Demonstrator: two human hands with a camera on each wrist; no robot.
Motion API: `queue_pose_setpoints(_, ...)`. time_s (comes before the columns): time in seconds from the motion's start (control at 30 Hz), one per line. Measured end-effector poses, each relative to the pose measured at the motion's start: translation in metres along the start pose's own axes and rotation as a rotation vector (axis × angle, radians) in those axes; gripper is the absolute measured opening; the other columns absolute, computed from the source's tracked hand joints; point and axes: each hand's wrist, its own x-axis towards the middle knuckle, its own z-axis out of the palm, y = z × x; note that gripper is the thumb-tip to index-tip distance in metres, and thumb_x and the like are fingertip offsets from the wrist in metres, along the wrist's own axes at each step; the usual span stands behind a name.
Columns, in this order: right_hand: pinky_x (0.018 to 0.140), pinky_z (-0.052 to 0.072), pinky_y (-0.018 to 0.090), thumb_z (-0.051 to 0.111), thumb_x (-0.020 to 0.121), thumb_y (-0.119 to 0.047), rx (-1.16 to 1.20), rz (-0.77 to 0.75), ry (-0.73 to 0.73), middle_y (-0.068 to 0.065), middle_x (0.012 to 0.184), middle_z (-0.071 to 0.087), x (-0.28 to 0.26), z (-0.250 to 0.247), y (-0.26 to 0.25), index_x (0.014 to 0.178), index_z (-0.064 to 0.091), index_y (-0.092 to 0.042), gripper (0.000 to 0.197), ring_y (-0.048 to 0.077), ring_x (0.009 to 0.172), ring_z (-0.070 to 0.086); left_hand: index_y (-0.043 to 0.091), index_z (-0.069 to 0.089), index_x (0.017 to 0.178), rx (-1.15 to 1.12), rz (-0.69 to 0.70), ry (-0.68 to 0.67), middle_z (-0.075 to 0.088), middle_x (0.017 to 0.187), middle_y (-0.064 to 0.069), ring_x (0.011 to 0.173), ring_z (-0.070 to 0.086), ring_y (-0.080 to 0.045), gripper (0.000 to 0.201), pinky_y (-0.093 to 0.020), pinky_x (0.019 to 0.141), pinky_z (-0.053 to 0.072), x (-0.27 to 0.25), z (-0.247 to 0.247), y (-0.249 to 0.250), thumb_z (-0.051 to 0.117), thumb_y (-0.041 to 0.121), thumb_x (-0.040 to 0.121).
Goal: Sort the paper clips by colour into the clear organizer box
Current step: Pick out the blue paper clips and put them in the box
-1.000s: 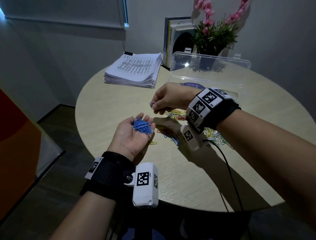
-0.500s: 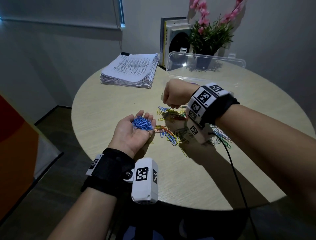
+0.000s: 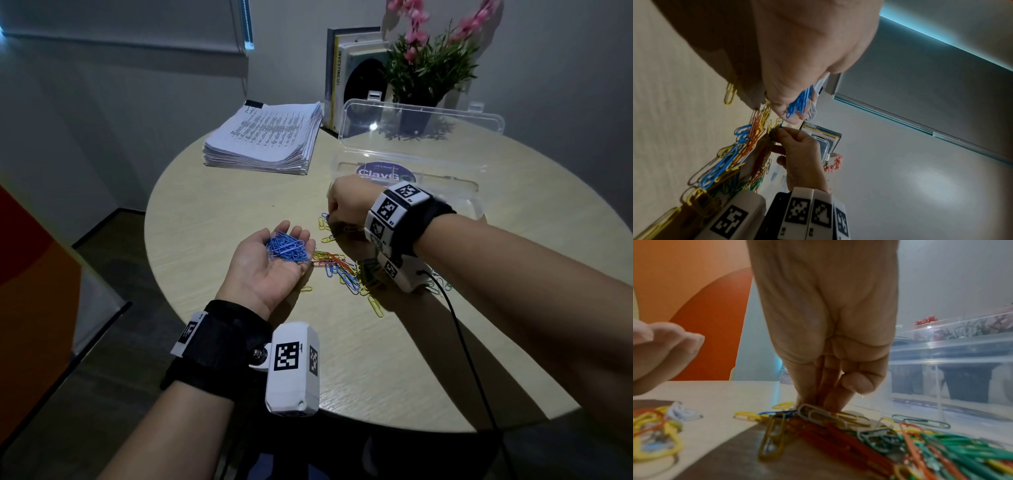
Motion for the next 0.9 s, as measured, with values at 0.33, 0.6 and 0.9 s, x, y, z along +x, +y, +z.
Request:
queue_pose_setpoints(0.33,0.073,0.061,0.039,0.071,0.066,-0.024,-0.059,0.036,-0.044,0.009,0.090,0.074,0.009,0.008,0.003,0.089,0.073,-0.006,0.029,0.026,0.086,0.071,0.002,0.058,0.089,-0.009,0.012,-0.009,0.058,0.091,-0.017,0.085,0.057,-0.026,0.041,-0.039,0.089,0.043,-0.001,0.000,0.004,0.028,0.026,0.103)
queue_pose_setpoints(0.6,0.071,0.047,0.023,0.069,0.083,-0.009,0.187,-0.018,-0.060,0.001,0.095,0.065,-0.004,-0.006,0.004,0.106,0.070,-0.012,0.024,0.013,0.084,0.056,0.002,0.058,0.091,-0.005,0.016,0.003,0.058,0.091,-0.017,0.086,0.057,-0.026,0.040,-0.039,0.088,0.044,-0.005,0.000,0.004,0.028,0.026,0.103)
queue_pose_setpoints(0.9,0.055,0.045,0.021,0.063,0.089,-0.016,0.468,-0.113,-0.055,0.000,0.077,0.066,-0.034,-0.025,0.001,0.079,0.066,-0.018,0.011,0.012,0.070,0.059,0.002,0.059,0.092,0.046,0.006,-0.003,0.059,0.094,-0.017,0.089,0.056,-0.025,0.042,-0.037,0.092,0.042,-0.008,0.004,-0.004,0.026,0.026,0.103)
